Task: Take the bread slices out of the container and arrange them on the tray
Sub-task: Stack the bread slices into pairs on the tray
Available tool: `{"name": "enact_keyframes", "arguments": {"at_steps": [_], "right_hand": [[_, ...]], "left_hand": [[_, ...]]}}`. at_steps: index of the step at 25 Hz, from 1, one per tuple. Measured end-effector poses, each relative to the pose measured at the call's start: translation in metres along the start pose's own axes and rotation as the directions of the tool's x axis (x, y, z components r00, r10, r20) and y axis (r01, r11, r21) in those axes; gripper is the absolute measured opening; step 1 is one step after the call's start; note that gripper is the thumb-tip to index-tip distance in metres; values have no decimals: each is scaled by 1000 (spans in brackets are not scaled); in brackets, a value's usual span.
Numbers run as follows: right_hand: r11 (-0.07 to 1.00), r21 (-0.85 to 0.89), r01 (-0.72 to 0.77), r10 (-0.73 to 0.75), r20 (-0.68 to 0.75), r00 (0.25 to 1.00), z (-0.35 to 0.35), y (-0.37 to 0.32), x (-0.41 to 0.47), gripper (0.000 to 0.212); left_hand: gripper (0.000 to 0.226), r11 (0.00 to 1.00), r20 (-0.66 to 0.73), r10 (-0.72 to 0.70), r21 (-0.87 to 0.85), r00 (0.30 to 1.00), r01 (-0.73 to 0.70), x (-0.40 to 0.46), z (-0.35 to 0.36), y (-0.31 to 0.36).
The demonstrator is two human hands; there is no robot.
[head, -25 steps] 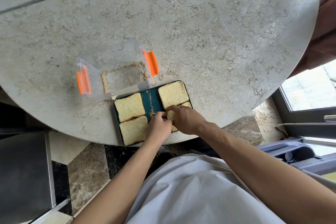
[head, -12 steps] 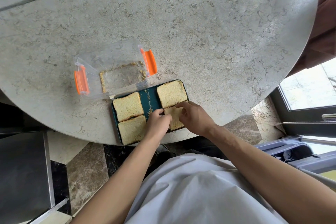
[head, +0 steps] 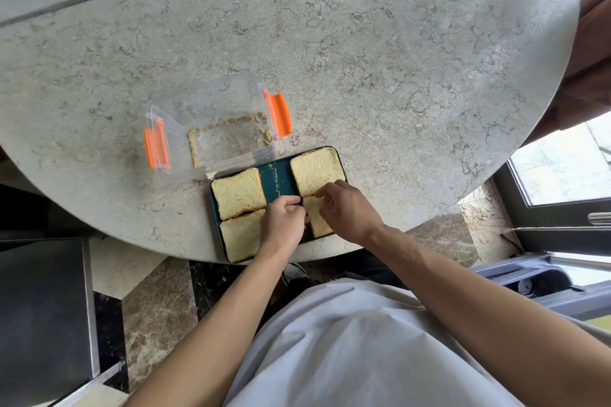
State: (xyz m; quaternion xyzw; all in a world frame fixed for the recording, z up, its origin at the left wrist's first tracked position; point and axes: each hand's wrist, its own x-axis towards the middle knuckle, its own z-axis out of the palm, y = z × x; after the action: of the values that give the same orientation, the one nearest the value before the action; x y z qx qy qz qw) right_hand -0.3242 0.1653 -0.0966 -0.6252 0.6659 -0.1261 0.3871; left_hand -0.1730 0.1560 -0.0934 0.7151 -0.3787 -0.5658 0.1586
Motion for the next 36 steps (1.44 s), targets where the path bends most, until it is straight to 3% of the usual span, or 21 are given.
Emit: {"name": "enact_keyframes", "arguments": {"at_steps": [2, 3, 5, 6, 8, 10, 12, 15, 18, 22, 28, 32, 36], "right_hand": [[998, -49, 37, -40, -59, 997, 2, -6, 1, 30], [994, -95, 60, -67, -70, 995, 3, -10, 3, 32], [969, -229, 88, -100, -40, 994, 6, -17, 6, 39], [951, -295, 94, -103, -13, 995, 9, -20, 8, 42], [920, -377, 102, -101, 22, 995, 13, -23, 8, 45], [910, -401, 109, -108, 25, 994, 15, -22, 6, 45], [910, -400, 108, -105, 28, 994, 16, -22, 1, 48], [916, -384, 120, -111, 44, 993, 14, -21, 1, 59], [915, -394, 90, -94, 9, 996, 15, -20, 3, 46], [886, -452, 104, -115, 4, 993, 18, -14, 1, 48], [833, -549, 68, -36, 69, 997, 19, -12, 0, 57], [861, -508, 20, 21, 75, 997, 22, -18, 5, 64], [869, -491, 63, 3, 132, 991, 16, -26, 12, 60]], "left_hand": [[27, 964, -122, 241, 147, 963, -223, -3, -13, -7], [28, 893, -152, 396, 295, 906, -341, -3, -21, -12], [39, 653, -68, 622, 595, 780, -469, 0, -35, -20], [48, 535, 10, 651, 703, 759, -468, 2, -41, -23], [64, 414, 103, 573, 820, 813, -396, 6, -50, -29], [69, 422, 115, 459, 844, 881, -330, 9, -56, -34], [68, 424, 125, 421, 848, 899, -316, 11, -61, -41], [65, 387, 146, 438, 860, 887, -332, 13, -66, -43], [64, 363, 163, 438, 868, 884, -340, 16, -71, -38], [66, 334, 213, 440, 863, 872, -380, 19, -78, -30], [73, 181, 338, 482, 864, 809, -469, 34, -86, -20], [76, 240, 272, 450, 881, 851, -408, 35, -91, -18], [78, 271, 228, 390, 898, 892, -348, 30, -97, -16]]}}
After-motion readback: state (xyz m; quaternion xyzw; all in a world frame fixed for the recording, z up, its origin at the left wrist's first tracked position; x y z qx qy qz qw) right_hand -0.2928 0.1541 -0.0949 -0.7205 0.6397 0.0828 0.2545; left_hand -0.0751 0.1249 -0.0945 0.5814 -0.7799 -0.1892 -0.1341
